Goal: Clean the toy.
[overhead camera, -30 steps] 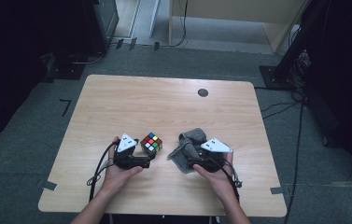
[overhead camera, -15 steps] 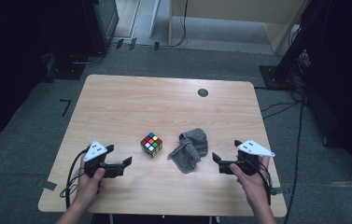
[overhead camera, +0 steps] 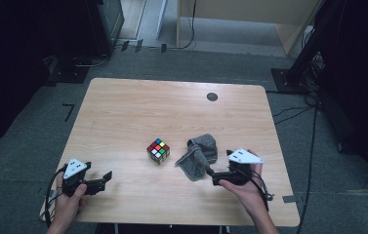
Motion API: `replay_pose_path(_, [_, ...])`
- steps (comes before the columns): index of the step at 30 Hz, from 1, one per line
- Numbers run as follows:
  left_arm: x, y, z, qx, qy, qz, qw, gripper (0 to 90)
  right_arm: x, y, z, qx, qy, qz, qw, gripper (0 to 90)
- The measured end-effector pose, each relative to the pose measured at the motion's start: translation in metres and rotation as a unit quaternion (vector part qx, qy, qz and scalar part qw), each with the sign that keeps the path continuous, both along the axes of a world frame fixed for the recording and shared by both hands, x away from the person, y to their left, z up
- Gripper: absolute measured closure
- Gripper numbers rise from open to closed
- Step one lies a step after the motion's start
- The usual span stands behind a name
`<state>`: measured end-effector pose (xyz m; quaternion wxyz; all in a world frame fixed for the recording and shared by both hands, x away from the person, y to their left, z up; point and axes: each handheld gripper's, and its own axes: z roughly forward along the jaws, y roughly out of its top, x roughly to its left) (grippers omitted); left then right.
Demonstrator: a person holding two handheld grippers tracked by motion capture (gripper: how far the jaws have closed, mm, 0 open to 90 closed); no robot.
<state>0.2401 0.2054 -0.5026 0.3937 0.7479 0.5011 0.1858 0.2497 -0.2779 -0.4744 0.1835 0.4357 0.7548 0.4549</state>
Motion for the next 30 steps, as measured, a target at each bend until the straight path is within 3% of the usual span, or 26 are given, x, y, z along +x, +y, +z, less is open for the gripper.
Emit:
replay_pose_path(4, [-0.001, 0.007, -0.005, 0.001, 0.012, 0.010, 0.9999, 8.7, 0.015, 0.030, -0.010, -0.019, 0.013, 0.021, 0.9995, 3.4])
replay_pose_path(6, [0.000, 0.008, -0.006, 0.002, 0.016, 0.012, 0.9998, 8.7, 0.020, 0.039, -0.017, -0.046, 0.015, 0.006, 0.9988, 22.3])
replay_pose_path(8, [0.000, 0.007, -0.006, 0.004, 0.014, 0.011, 0.9998, 8.7, 0.024, 0.044, -0.024, -0.081, 0.023, -0.021, 0.9963, 48.2])
replay_pose_path(11, [0.000, 0.007, -0.007, 0.008, 0.018, 0.010, 0.9998, 8.7, 0.025, 0.039, -0.023, -0.074, 0.017, -0.028, 0.9967, 68.1])
replay_pose_path(16, [0.000, 0.006, -0.007, 0.016, 0.020, 0.010, 0.9996, 8.6, 0.022, 0.014, -0.015, -0.076, -0.016, -0.065, 0.9948, 76.6])
replay_pose_path(18, [-0.002, 0.006, -0.008, 0.026, 0.022, 0.011, 0.9994, 8.6, 0.022, 0.002, -0.014, -0.072, -0.014, -0.079, 0.9942, 77.4])
replay_pose_path(21, [-0.003, 0.007, -0.008, 0.036, 0.026, 0.014, 0.9989, 8.6, 0.023, -0.011, -0.020, -0.076, -0.008, -0.085, 0.9935, 75.6])
replay_pose_path(22, [-0.004, 0.007, -0.009, 0.039, 0.027, 0.017, 0.9987, 8.7, 0.023, -0.014, -0.022, -0.068, -0.007, -0.080, 0.9945, 69.7])
replay_pose_path(24, [-0.005, 0.006, -0.009, 0.052, 0.029, 0.022, 0.9980, 8.7, 0.023, -0.018, -0.024, -0.052, -0.002, -0.072, 0.9960, 45.8])
replay_pose_path(25, [-0.005, 0.006, -0.010, 0.058, 0.029, 0.023, 0.9976, 8.7, 0.021, -0.020, -0.023, -0.049, -0.003, -0.073, 0.9961, 38.1])
replay_pose_path(27, [-0.007, 0.006, -0.011, 0.064, 0.033, 0.021, 0.9972, 8.7, 0.014, -0.028, -0.017, -0.034, -0.001, -0.067, 0.9972, 25.3])
replay_pose_path(28, [-0.007, 0.006, -0.012, 0.065, 0.034, 0.021, 0.9971, 8.7, 0.010, -0.033, -0.015, -0.032, -0.001, -0.071, 0.9970, 16.7])
replay_pose_path(30, [-0.007, 0.006, -0.013, 0.069, 0.037, 0.023, 0.9967, 8.7, 0.001, -0.046, -0.011, -0.032, 0.000, -0.085, 0.9958, 7.8])
